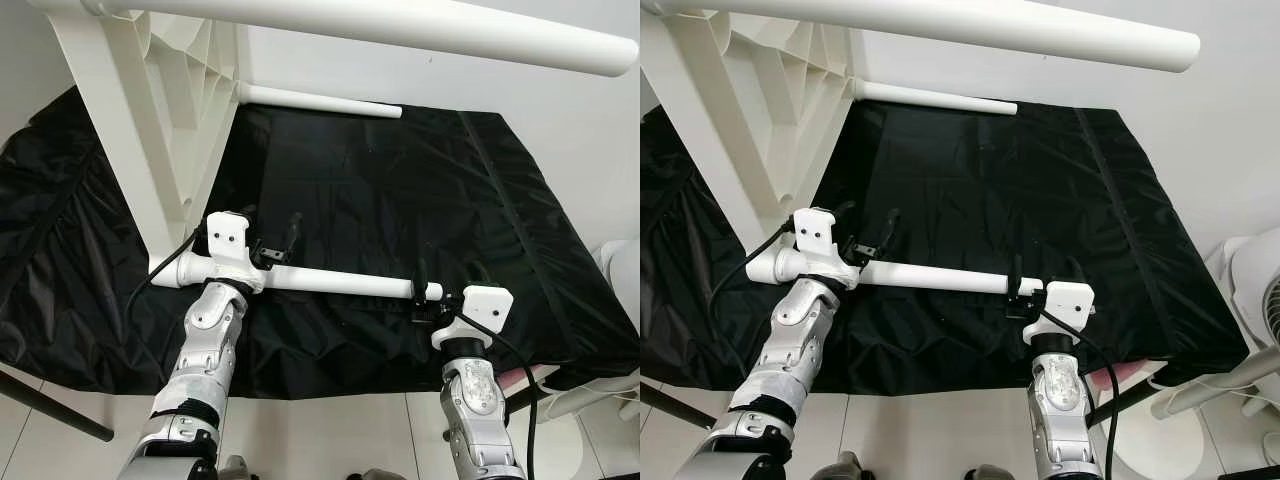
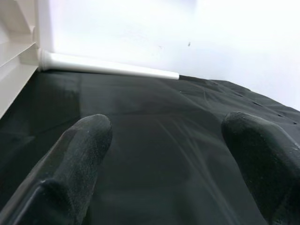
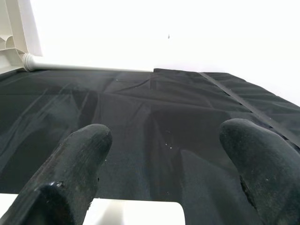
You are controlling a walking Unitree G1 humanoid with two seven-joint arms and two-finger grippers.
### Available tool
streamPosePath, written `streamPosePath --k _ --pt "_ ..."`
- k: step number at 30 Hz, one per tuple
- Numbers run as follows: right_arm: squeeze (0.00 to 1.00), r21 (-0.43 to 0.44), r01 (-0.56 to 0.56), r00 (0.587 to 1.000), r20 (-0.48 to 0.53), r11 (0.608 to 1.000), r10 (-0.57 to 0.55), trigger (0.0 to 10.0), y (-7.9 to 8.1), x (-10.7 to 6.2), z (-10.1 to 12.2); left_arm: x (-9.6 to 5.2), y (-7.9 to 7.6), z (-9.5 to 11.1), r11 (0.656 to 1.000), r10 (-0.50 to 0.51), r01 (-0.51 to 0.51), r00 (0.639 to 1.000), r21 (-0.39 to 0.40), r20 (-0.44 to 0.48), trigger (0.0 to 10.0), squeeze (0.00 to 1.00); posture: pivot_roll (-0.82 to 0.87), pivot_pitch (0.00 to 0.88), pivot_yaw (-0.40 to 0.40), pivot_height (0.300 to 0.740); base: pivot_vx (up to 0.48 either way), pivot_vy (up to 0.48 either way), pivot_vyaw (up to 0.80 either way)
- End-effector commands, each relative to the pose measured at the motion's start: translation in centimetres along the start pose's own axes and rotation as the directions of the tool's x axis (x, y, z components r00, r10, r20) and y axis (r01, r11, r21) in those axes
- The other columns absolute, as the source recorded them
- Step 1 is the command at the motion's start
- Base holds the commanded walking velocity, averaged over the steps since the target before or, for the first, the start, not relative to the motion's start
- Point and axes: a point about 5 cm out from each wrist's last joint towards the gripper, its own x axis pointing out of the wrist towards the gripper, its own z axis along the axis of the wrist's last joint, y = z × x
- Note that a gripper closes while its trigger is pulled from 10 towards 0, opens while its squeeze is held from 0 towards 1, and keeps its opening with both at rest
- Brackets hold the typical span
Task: Building children table
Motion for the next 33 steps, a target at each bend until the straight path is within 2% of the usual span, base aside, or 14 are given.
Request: streamPosePath --k 1,3,5,9,11,13,18,23,24,29,33 --pt "0.00 -0.009 0.008 1.000 -0.007 1.000 -0.008 10.0 -0.3 0.0 0.0 -0.5 -1.1 0.0 0.990 -0.141 0.141 0.990 0.006 -0.011 10.0 0.00 0.05 0.000 -0.016 0.740 0.000 0.000 0.00" --pt "0.00 -0.015 0.021 1.000 0.001 1.000 -0.021 10.0 -0.6 0.1 0.2 -1.1 -1.6 0.5 0.972 -0.221 0.221 0.975 0.086 -0.005 10.0 0.00 0.05 0.000 -0.019 0.740 0.000 0.000 0.00" --pt "0.00 -0.025 0.031 0.999 0.007 0.999 -0.031 10.0 -0.7 0.1 0.3 -1.4 -1.3 0.8 0.968 -0.221 0.220 0.975 0.117 -0.001 10.0 0.00 0.05 0.000 -0.020 0.740 0.000 0.000 0.00" --pt "0.00 -0.032 0.036 0.999 0.012 0.999 -0.036 10.0 -0.8 0.2 0.4 -1.7 -0.8 1.2 0.973 -0.206 0.204 0.978 0.107 0.014 10.0 0.00 0.05 0.000 -0.020 0.740 0.000 0.000 0.00" --pt "0.00 -0.035 0.035 0.999 0.018 0.999 -0.034 10.0 -0.8 0.2 0.6 -2.3 -0.3 1.6 0.979 -0.185 0.182 0.982 0.092 0.028 10.0 0.00 0.05 0.000 -0.013 0.740 0.000 0.000 0.00" --pt "0.00 -0.038 0.036 0.999 0.027 0.999 -0.035 10.0 -0.9 0.2 0.8 -3.4 0.3 2.0 0.985 -0.157 0.154 0.987 0.082 0.042 10.0 0.00 0.06 0.000 -0.017 0.740 0.000 0.000 0.00" --pt "0.00 -0.050 0.019 0.999 0.042 0.999 -0.017 10.0 -0.8 0.8 1.1 -5.5 0.6 2.3 0.986 -0.147 0.146 0.989 0.079 0.005 10.0 0.00 0.08 0.000 -0.028 0.740 0.000 0.000 0.00" --pt "0.00 -0.060 0.003 0.999 0.052 0.998 0.000 10.0 -0.7 1.3 1.3 -6.2 0.8 2.2 0.984 -0.156 0.157 0.988 0.084 -0.013 10.0 0.00 0.09 0.000 -0.031 0.740 0.000 0.000 0.00" --pt "0.00 -0.088 -0.013 0.996 0.082 0.996 0.021 10.0 -0.9 2.3 1.9 -7.6 1.4 2.6 0.985 -0.160 0.163 0.986 0.063 -0.043 10.0 0.00 0.10 0.000 -0.030 0.740 0.000 0.000 0.00" --pt "0.00 -0.108 -0.011 0.994 0.107 0.994 0.023 10.0 -1.2 3.0 2.4 -8.7 1.5 3.0 0.985 -0.166 0.169 0.984 0.033 -0.069 10.0 0.00 0.12 0.002 -0.039 0.740 0.000 0.000 0.00" --pt "0.00 -0.163 0.025 0.984 0.176 0.986 0.004 10.0 -1.5 4.3 3.9 -10.8 0.8 2.8 0.979 -0.201 0.194 0.966 -0.062 -0.165 10.0 0.00 0.15 0.005 -0.037 0.740 0.000 0.000 0.00"
